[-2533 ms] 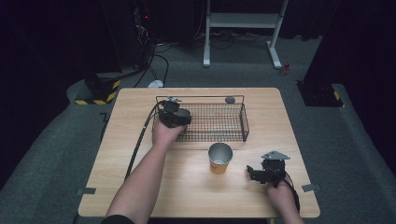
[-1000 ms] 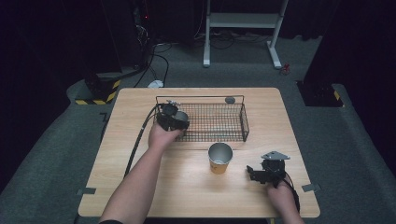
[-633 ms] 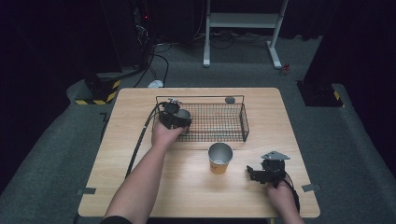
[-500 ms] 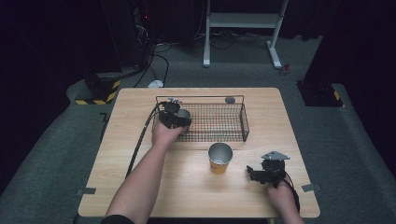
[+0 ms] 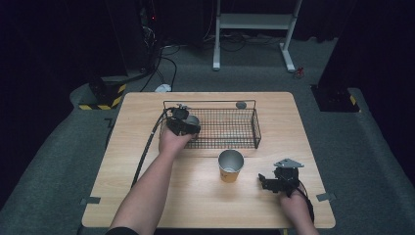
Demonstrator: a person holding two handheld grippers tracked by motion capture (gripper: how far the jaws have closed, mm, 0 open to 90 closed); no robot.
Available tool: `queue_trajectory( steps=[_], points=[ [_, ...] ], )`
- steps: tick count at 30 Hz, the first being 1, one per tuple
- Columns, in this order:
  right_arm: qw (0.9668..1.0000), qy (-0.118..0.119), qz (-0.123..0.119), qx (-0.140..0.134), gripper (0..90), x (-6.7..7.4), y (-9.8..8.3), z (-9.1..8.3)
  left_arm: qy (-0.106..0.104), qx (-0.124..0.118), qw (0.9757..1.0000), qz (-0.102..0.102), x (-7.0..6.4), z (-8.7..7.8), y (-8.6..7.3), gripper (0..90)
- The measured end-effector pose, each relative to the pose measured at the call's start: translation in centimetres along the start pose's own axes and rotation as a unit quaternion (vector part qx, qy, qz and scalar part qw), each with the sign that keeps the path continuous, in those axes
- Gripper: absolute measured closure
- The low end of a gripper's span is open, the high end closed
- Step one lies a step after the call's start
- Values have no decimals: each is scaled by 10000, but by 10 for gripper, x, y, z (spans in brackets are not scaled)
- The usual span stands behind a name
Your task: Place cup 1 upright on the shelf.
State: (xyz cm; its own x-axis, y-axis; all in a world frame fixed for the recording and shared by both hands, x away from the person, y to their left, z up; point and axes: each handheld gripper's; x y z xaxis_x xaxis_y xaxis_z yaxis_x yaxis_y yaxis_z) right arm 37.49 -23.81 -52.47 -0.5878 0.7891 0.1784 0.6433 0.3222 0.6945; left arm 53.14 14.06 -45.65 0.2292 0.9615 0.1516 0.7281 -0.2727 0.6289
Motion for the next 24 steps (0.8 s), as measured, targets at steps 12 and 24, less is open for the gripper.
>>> queue_trajectory(
  steps=[12,24],
  points=[
    [10000,-1,0,0,80,0,0,0,66,-3,10000,-56,-1,1,-2,109],
    [10000,-1,-11,-3,80,0,0,0,-84,-422,9990,-79,4,-14,2,18]
  ],
)
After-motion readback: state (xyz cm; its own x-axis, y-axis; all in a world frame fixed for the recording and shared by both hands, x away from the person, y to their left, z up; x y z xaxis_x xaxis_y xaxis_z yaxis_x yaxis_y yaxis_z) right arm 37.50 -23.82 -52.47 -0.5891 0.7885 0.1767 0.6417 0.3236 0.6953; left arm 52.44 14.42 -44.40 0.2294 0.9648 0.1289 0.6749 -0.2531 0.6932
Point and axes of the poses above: each handheld gripper's, and its own axes: z roughly forward along the jaws, y roughly out of its top, x roughly to its left, and after that the axes turned 15 degrees about y, right-handed
